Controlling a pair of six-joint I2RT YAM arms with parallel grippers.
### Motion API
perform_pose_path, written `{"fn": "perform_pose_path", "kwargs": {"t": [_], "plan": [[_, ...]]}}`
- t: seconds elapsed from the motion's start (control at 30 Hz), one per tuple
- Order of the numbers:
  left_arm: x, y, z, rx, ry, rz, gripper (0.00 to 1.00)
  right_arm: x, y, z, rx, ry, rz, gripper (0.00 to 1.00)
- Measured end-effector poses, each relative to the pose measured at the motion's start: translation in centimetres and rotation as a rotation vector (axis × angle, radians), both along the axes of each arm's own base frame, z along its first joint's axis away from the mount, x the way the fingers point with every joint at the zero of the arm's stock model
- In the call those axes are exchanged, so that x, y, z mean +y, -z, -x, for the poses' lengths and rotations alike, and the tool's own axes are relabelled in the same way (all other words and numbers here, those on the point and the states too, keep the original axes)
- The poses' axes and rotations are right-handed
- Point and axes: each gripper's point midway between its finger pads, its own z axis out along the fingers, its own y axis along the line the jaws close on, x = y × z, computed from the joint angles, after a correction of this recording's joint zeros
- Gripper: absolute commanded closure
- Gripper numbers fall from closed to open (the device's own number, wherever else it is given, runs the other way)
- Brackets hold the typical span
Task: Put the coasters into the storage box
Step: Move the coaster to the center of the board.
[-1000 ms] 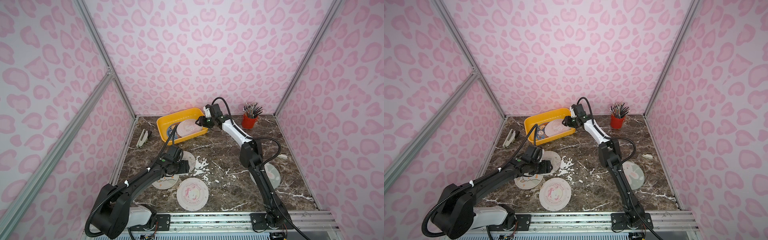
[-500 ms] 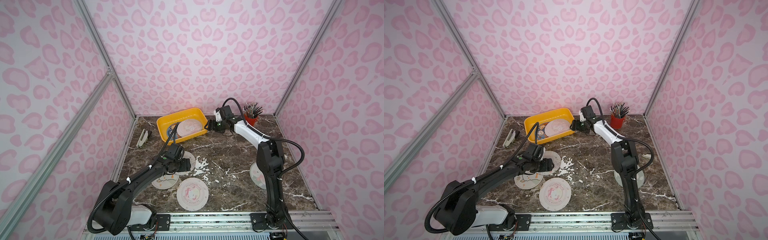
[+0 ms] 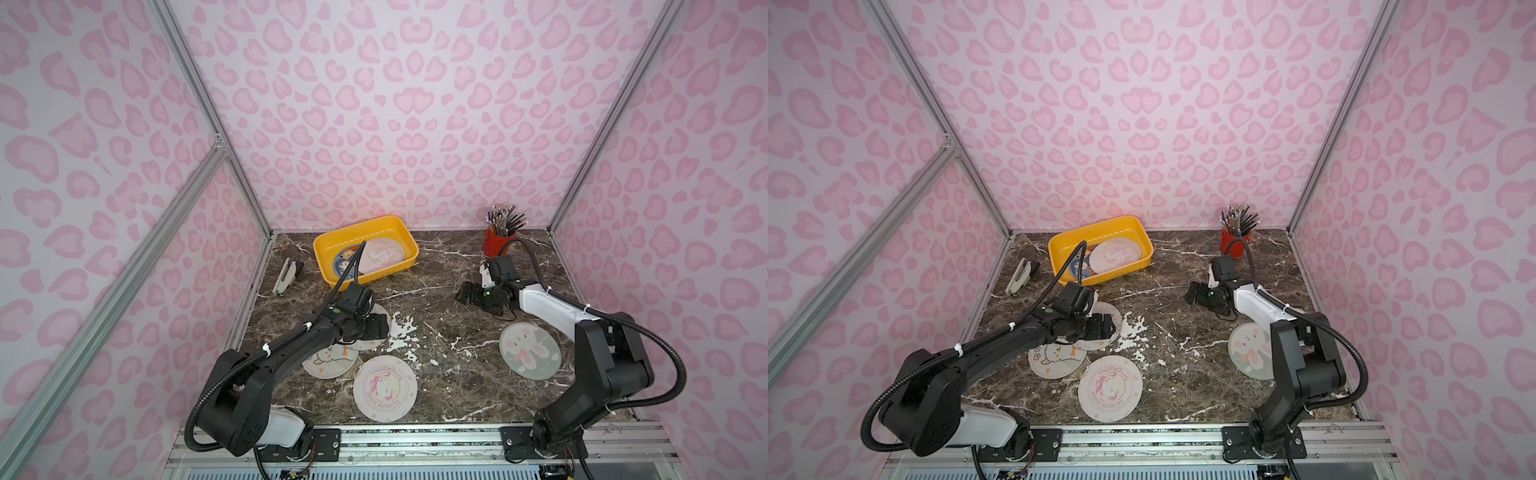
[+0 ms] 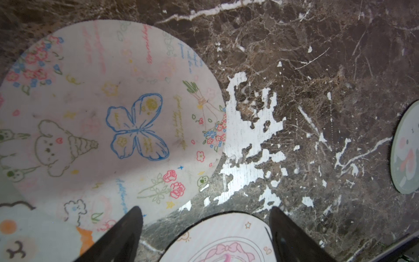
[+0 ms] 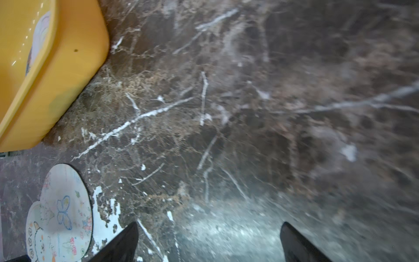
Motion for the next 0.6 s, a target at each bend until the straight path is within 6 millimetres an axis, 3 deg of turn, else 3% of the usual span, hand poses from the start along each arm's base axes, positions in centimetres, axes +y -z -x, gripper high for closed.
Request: {"fn": "perform_pose_path", "kwargs": {"t": [0.27,0.6], "plan": [[-1.2,0.3,-0.4,0.012,0.025,0.0,0.08,-7.3,1.3,3.7,0.061,0.187,0.102,0.01],[-2.1,0.0,-0.9,0.0,0.044,0.005,0.07,-17.9,1.8,8.6,0.141,0.579,0.22,0.01]]}}
